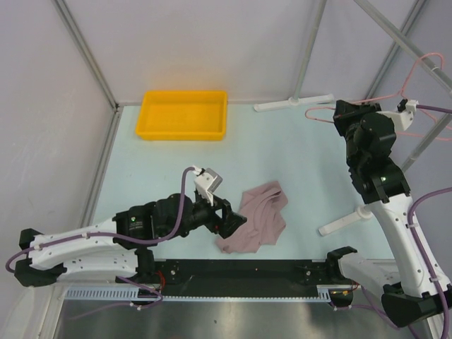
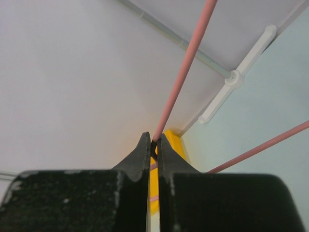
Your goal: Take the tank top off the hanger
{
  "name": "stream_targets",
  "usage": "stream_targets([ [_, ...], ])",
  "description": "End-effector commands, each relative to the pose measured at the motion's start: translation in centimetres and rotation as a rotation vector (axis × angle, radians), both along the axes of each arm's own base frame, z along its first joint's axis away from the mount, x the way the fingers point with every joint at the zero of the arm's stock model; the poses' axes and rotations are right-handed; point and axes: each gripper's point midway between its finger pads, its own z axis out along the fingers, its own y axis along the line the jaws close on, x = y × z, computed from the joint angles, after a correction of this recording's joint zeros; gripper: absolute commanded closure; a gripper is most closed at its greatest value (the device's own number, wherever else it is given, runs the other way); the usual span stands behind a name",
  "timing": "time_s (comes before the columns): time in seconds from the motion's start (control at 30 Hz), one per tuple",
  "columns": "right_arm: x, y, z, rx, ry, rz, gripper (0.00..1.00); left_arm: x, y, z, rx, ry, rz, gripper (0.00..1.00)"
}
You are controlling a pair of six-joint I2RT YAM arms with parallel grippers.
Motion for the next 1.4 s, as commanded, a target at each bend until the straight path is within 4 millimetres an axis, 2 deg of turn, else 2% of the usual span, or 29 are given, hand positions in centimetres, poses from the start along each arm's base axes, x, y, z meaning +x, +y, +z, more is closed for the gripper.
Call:
stream_targets([
  [0.0,-1.4,-0.8,-0.1,0.067,-0.034,-0.026,1.0,0.4,0.1,-0.2,0.021,0.008,0.035,0.15],
  [0.1,-2.3,-0.9,0.0,0.043,-0.038,-0.011,0.9,1.4,0.5,-1.4,0.064,0.009,0.098,0.14],
  [0.17,-3.2,-0.8,-0.1,0.044,-0.043,0.009,0.78,1.9,0.6,-2.2,0.088,0.006,0.135,0.04],
  [0.2,-3.2,-0.6,-0.9,0.039,-0.033,0.021,0.73,2.3,0.7,-2.5,0.1,0.003,0.156,0.01],
  [0.23,-3.5,-0.3,-1.1,0.038,-0.03,0.04,0.56,2.7,1.0,-2.9,0.122,-0.002,0.18,0.01],
  [0.3,-4.2,0.6,-1.4,0.018,-0.022,0.103,0.38,3.7,1.1,-3.2,0.162,-0.023,0.233,0.01],
  [0.33,-4.5,0.7,-1.6,-0.011,-0.01,0.119,0.22,3.8,1.0,-3.3,0.175,-0.027,0.236,0.01],
  [0.4,-5.6,0.7,-2.7,-0.045,0.031,0.138,0.05,3.9,0.1,-4.2,0.225,-0.032,0.215,0.01],
  [0.43,-6.0,1.0,-3.8,-0.078,0.064,0.164,0.01,3.8,-0.4,-4.2,0.241,-0.03,0.201,0.0],
  [0.47,-6.5,1.1,-4.0,-0.091,0.075,0.185,0.0,3.8,-0.8,-4.6,0.264,-0.025,0.192,0.01],
  [0.5,-6.9,1.4,-4.3,-0.112,0.09,0.21,0.0,3.6,-1.6,-6.1,0.317,-0.01,0.163,0.0],
  [0.57,-7.8,2.4,-5.8,-0.153,0.143,0.287,0.0,3.6,-2.8,-7.0,0.358,-0.014,0.128,0.0],
  [0.6,-8.5,2.4,-5.9,-0.161,0.142,0.301,0.0,3.7,-3.8,-9.0,0.416,-0.002,0.103,0.01],
  [0.63,-8.7,3.0,-6.6,-0.167,0.146,0.337,0.0,3.6,-4.9,-9.0,0.421,0.004,0.071,0.01],
  [0.67,-9.0,3.2,-6.5,-0.176,0.133,0.356,0.0,3.8,-5.6,-10.0,0.45,0.022,0.055,0.0],
  [0.7,-9.5,3.3,-6.3,-0.181,0.117,0.369,0.0,3.8,-6.4,-12.1,0.513,0.049,0.036,0.01],
  [0.77,-10.1,3.2,-6.6,-0.215,0.134,0.384,0.0,4.0,-7.6,-13.3,0.558,0.077,-0.002,0.01],
  [0.8,-10.5,3.1,-6.5,-0.222,0.13,0.387,0.0,4.2,-7.8,-15.7,0.622,0.096,-0.005,0.0],
  [0.9,-11.1,3.9,-6.0,-0.243,0.092,0.442,0.0,5.7,-8.7,-17.1,0.647,0.112,0.017,0.01],
  [0.93,-11.2,4.1,-6.1,-0.251,0.094,0.452,0.0,5.4,-9.2,-18.6,0.657,0.142,-0.009,0.01],
  [1.0,-11.4,4.4,-6.5,-0.254,0.096,0.475,0.0,5.9,-10.4,-19.4,0.622,0.17,-0.022,0.0],
  [1.03,-11.6,4.5,-6.5,-0.25,0.09,0.484,0.0,6.0,-10.6,-20.6,0.638,0.188,-0.02,0.0],
  [1.1,-11.6,5.0,-7.1,-0.24,0.095,0.509,0.0,6.4,-11.0,-21.3,0.623,0.207,-0.006,0.01],
  [1.27,-12.0,5.6,-7.3,-0.253,0.096,0.55,0.0,7.0,-10.5,-24.4,0.676,0.221,0.019,0.02],
  [1.37,-12.5,5.2,-7.5,-0.26,0.099,0.54,0.0,6.7,-9.7,-26.3,0.719,0.239,0.029,0.09],
])
